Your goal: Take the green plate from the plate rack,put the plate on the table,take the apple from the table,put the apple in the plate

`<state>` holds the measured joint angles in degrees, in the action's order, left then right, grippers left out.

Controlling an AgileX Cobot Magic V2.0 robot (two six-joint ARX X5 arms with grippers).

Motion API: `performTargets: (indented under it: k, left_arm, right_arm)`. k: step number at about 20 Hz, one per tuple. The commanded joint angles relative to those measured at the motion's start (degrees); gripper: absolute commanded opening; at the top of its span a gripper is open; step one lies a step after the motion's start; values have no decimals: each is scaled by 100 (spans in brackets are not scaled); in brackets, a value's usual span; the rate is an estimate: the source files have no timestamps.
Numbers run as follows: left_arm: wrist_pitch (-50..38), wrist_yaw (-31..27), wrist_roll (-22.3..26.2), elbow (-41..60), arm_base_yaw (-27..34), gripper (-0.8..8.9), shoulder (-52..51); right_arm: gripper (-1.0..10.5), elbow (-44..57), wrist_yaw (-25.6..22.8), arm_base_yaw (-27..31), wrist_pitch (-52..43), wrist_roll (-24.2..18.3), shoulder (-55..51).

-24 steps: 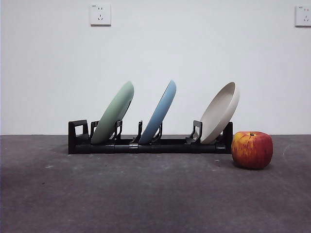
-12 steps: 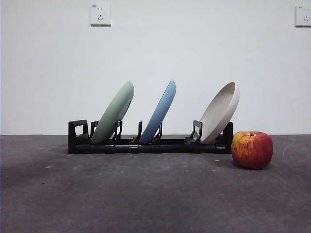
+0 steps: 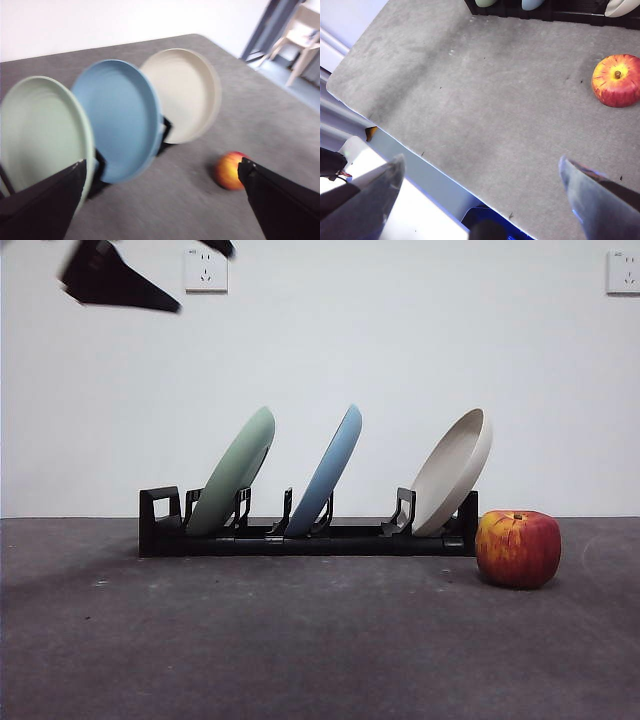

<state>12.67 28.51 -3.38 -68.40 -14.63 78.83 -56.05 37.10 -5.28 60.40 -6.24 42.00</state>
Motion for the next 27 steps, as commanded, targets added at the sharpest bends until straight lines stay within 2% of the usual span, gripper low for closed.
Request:
performTargets:
  k: [1, 5, 11, 16, 17, 19, 21, 24, 27]
  left_arm:
    - [-177, -332, 219, -417, -118, 509, 772]
    - [-203, -916, 396, -1108, -229, 509, 1847]
    - [-691, -1054, 404, -1427, -269, 507, 2815]
    - [-706, -1051, 341, -1427, -326, 492, 3169]
    - [-717, -1051, 343, -1427, -339, 427, 3169]
    - [-778, -1025, 339, -1427, -339, 221, 3167]
    - [-723, -1003, 337, -1427, -339, 84, 3167]
    - [-697, -999, 337, -1427, -339, -9, 3167]
    - [-695, -929, 334, -1427, -339, -9, 3167]
  right_arm:
    - [693, -7, 7, -11, -28, 17, 0]
    - [693, -7, 7, -11, -26, 17, 0]
    - [692, -7, 7, -11, -24, 20, 0]
    - [691, -7, 4, -11, -24, 20, 0]
    - [690, -7, 4, -11, -24, 17, 0]
    - [690, -7, 4, -11, -24, 17, 0]
    - [689, -7, 4, -11, -24, 17, 0]
    - [689, -7, 4, -11, -24, 17, 0]
    - [689, -4, 4, -11, -24, 17, 0]
